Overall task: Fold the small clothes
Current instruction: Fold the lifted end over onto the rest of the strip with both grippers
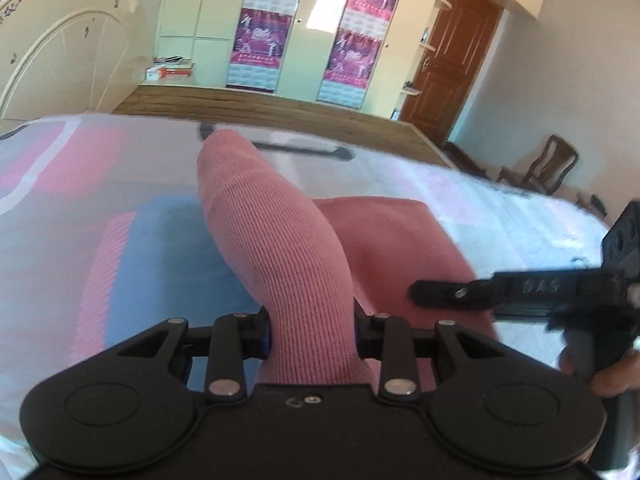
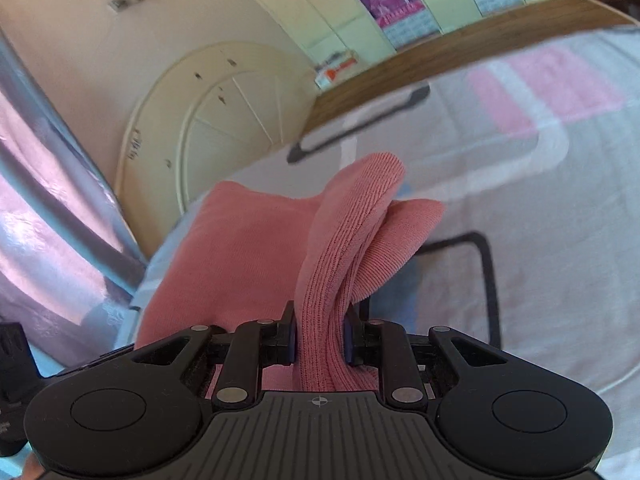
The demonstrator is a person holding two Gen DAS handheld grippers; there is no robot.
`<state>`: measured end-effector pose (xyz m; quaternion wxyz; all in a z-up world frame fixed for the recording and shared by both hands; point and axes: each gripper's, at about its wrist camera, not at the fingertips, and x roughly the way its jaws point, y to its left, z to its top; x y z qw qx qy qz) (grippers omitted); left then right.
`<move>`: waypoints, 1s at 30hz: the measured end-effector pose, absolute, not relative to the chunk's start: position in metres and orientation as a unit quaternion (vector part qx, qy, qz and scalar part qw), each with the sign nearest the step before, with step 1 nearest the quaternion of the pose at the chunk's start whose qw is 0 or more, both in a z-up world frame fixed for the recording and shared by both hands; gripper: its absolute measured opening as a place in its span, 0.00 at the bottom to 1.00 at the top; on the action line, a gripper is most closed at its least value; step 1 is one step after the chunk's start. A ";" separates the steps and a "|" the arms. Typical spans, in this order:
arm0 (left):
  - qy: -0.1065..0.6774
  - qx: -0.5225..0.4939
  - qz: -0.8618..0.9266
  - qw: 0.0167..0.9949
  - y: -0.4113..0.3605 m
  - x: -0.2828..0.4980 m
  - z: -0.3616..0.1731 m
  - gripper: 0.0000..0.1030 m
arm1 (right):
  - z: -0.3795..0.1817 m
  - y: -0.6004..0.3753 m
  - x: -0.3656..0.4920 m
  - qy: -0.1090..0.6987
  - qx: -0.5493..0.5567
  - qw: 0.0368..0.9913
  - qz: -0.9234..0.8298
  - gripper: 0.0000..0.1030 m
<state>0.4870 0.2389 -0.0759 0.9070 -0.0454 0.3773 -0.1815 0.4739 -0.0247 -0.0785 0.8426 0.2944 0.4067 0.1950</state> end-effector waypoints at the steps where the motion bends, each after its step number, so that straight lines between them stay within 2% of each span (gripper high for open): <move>1: 0.381 -0.045 -0.178 0.906 0.244 0.489 -0.083 0.33 | -0.083 -0.024 0.477 0.411 0.292 0.842 0.191 0.20; 3: 0.385 -0.047 -0.172 0.906 0.256 0.489 -0.095 0.36 | -0.090 -0.028 0.480 0.414 0.280 0.848 0.174 0.20; 8: 0.380 -0.056 -0.168 0.908 0.266 0.490 -0.104 0.54 | -0.106 -0.039 0.481 0.433 0.247 0.855 0.143 0.20; 10: 0.380 -0.045 -0.159 0.910 0.272 0.486 -0.104 0.68 | -0.111 -0.041 0.480 0.438 0.240 0.856 0.133 0.21; 16: 0.343 -0.070 -0.134 0.927 0.281 0.488 -0.080 0.64 | -0.087 -0.034 0.481 0.404 0.207 0.884 0.110 0.22; 20: 0.355 -0.101 -0.117 0.922 0.275 0.515 -0.085 0.62 | -0.074 -0.016 0.501 0.380 0.162 0.906 0.095 0.22; 27: 0.388 -0.069 -0.092 0.914 0.261 0.537 -0.119 0.72 | -0.101 0.004 0.528 0.411 0.098 0.904 0.072 0.21; 30: 0.387 -0.068 -0.087 0.916 0.263 0.533 -0.111 0.69 | -0.101 -0.003 0.525 0.413 0.094 0.904 0.063 0.22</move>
